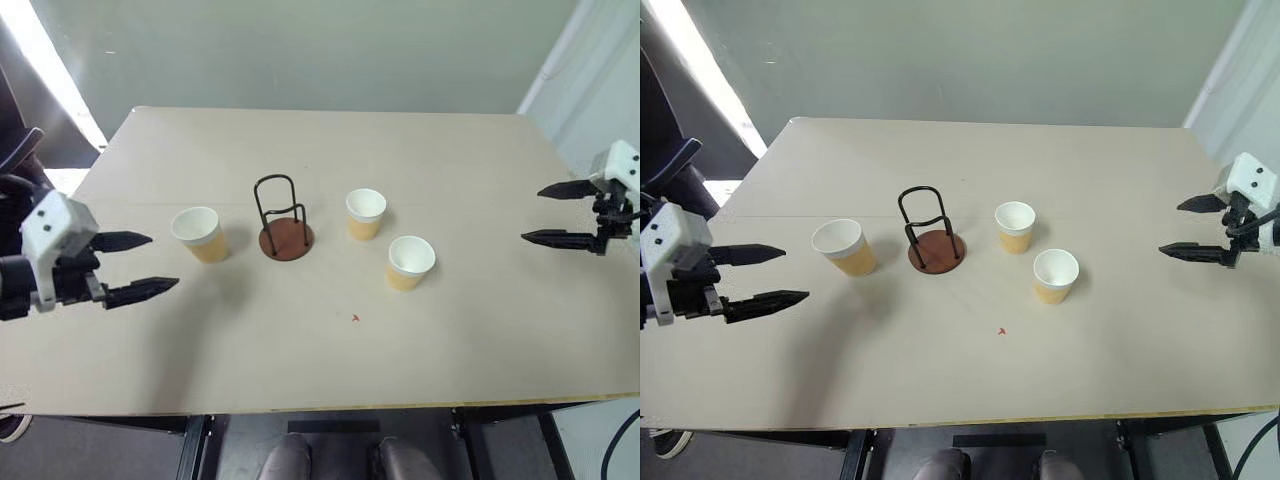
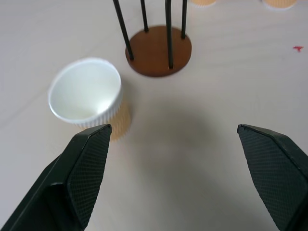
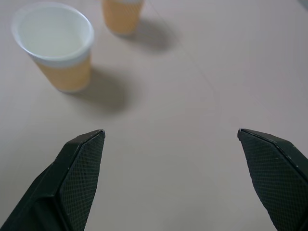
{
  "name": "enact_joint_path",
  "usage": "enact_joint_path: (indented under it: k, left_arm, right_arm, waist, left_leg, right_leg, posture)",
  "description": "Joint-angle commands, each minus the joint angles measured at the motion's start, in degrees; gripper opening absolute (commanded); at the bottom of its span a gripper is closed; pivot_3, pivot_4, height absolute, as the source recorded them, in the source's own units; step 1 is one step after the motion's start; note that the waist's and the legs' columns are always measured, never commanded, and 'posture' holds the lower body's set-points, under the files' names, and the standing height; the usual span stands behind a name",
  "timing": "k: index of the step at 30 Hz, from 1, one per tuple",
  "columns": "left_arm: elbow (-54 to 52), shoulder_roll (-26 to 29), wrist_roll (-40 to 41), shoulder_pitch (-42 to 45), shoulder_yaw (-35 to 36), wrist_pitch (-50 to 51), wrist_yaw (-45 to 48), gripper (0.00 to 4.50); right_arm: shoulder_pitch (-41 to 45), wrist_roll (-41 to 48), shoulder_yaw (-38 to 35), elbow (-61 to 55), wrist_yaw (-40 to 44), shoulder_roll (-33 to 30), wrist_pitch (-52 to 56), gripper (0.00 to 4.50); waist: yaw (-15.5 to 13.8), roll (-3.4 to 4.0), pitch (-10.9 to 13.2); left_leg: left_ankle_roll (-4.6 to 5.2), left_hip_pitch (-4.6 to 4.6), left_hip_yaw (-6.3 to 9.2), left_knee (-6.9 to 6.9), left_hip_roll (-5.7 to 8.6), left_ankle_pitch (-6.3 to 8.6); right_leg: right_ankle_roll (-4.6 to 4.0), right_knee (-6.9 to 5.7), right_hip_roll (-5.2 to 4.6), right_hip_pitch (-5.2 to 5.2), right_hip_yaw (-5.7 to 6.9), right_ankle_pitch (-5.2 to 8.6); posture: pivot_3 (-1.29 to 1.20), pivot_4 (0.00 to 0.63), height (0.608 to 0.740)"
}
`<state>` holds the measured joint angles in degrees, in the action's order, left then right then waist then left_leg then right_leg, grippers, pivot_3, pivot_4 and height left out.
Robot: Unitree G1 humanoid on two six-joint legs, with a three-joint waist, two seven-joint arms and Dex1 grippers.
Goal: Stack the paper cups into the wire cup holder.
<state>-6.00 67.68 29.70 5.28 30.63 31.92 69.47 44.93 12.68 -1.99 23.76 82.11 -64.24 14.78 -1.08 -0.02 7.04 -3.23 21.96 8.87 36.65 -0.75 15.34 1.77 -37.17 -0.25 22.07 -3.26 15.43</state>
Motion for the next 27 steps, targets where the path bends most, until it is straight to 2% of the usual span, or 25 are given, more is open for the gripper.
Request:
enact_joint_path:
  k: [1,8,12,15,19,23,27]
  left_arm:
    - [1.31,1.43,0.01,2.24,-1.24,-1.63,1.48,4.47]
    - [2.94,1.72,-0.11,7.62,-6.21,-2.88,3.38,4.47]
    - [3.46,-2.95,-3.77,17.16,-15.87,-4.68,-1.32,4.47]
    - [4.1,-9.58,-6.15,26.52,-23.97,-4.42,-3.74,4.47]
    - [8.89,-15.51,-13.07,33.87,-31.98,-7.8,-6.17,4.47]
    - [12.79,-19.29,-15.73,37.98,-35.55,-10.23,-5.74,4.47]
    - [16.27,-19.98,-18.6,39.13,-37.44,-13.28,-4.74,4.47]
  right_arm:
    - [0.26,3.54,-3.7,-4.5,1.81,-1.7,1.02,4.5]
    - [-2.82,6.9,-5.93,-9.39,1.42,-1.56,3.82,4.5]
    - [-3.75,7.59,-5.87,-11.42,0.22,-0.22,4.96,4.5]
    - [-4.44,8.31,-6.34,-13.13,-0.66,0.37,5.85,4.5]
    - [-6.09,9.67,-7.36,-17.04,-1.78,0.29,7.54,4.5]
    - [-8.39,11.54,-9.29,-21.31,-2.91,-0.55,9.82,4.5]
    - [-11.34,12.91,-11.68,-24.97,-4.24,-1.57,11.78,4.5]
  waist:
    - [0.01,0.0,0.0]
    - [-0.14,-0.01,0.0]
    - [-0.51,0.04,-0.02]
    - [-0.8,0.03,-0.02]
    - [-0.68,0.01,0.0]
    - [-0.29,0.02,0.0]
    - [-0.29,0.02,0.0]
  left_leg:
    - [0.0,0.0,0.0,0.0,-0.01,0.0]
    - [0.0,0.03,0.01,0.04,0.0,0.0]
    - [0.0,-0.03,0.02,0.11,0.02,0.0]
    - [0.02,0.02,0.03,0.29,0.02,0.01]
    - [0.06,0.12,-0.02,0.38,0.03,0.04]
    - [0.05,0.32,-0.1,0.35,-0.04,0.03]
    - [0.05,0.48,-0.12,0.39,-0.05,0.02]
  right_leg:
    - [0.0,0.0,0.01,0.0,0.0,0.0]
    - [0.0,0.03,0.0,0.0,0.0,0.0]
    - [0.0,-0.01,-0.03,-0.07,0.0,0.0]
    - [0.02,-0.09,-0.05,-0.06,0.01,-0.01]
    - [0.08,-0.02,-0.04,-0.04,0.0,-0.05]
    - [0.17,-0.02,0.04,0.02,0.0,-0.09]
    - [0.32,0.17,0.05,0.05,-0.02,-0.15]
  posture:
    - [0.0,0.15,0.74]
    - [0.0,0.15,0.74]
    - [0.0,0.15,0.74]
    - [0.0,0.15,0.74]
    - [0.0,0.15,0.74]
    - [0.0,0.15,0.74]
    - [0.0,0.15,0.74]
